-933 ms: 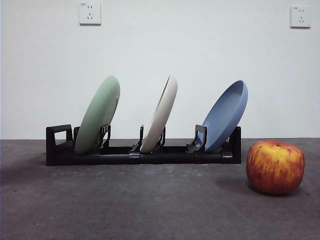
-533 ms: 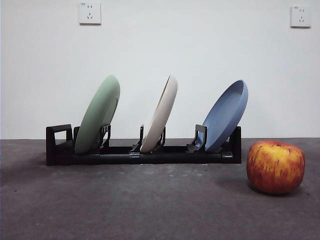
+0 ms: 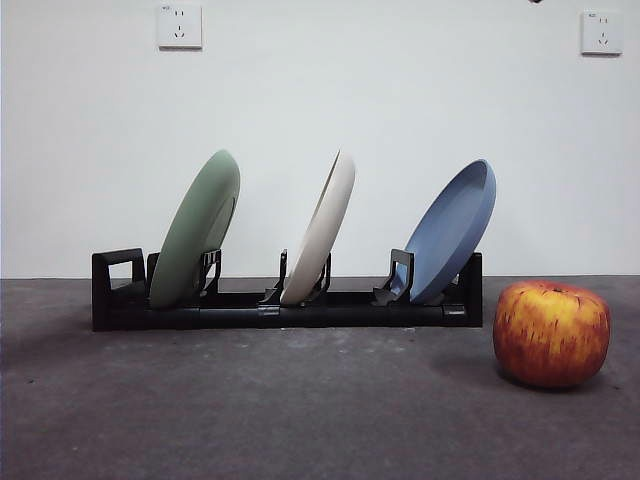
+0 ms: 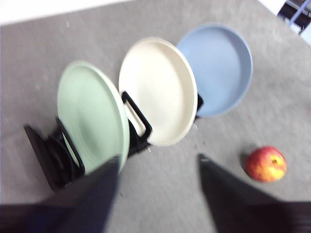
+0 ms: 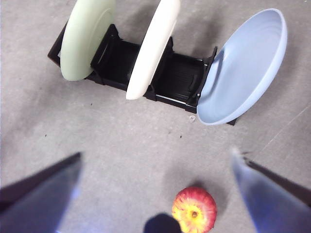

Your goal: Take the green plate from the plate rack,put the plate on the table,take the apple from the table,put the apple in the plate

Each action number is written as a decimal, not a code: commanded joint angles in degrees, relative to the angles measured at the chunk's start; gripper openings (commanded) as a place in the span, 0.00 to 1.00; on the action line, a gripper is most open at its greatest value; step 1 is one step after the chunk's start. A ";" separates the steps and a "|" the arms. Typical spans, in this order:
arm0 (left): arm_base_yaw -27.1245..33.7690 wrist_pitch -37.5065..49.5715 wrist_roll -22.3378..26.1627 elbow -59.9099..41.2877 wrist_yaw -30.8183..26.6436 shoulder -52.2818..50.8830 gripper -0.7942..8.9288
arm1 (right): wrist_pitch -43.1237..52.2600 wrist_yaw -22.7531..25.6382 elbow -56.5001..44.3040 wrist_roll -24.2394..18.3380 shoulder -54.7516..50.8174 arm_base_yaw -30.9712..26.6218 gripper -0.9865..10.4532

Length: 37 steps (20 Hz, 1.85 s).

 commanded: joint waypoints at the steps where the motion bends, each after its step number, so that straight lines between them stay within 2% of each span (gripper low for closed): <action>1: -0.09 2.05 0.28 0.22 -0.15 1.51 0.67 | 1.36 0.02 0.42 -0.63 0.02 0.07 0.69; 6: -0.09 6.34 -1.07 2.29 -2.97 9.57 0.66 | 4.15 0.00 0.42 0.35 0.02 0.07 0.69; 14: -0.48 -5.03 -1.03 25.00 -5.20 29.73 0.66 | 4.22 0.02 0.42 0.96 0.02 0.07 0.69; 15: -0.66 -6.51 -1.03 27.28 -5.97 31.47 0.65 | 4.20 0.02 0.42 0.94 0.02 0.07 0.69; 17: -0.94 -9.20 -0.98 30.91 -6.73 34.71 0.53 | 4.22 0.04 0.42 0.94 0.02 0.07 0.69; 32: -2.89 -12.17 -0.87 31.47 -7.89 45.11 0.52 | 3.69 0.04 0.42 0.92 0.02 0.07 0.69; 33: -2.89 -12.26 -0.85 31.47 -7.89 45.31 0.49 | 3.69 0.04 0.42 0.90 0.02 0.07 0.69; 37: -2.95 -11.98 -0.37 31.47 -7.63 45.51 0.10 | 3.72 0.07 0.42 0.90 0.02 0.07 0.69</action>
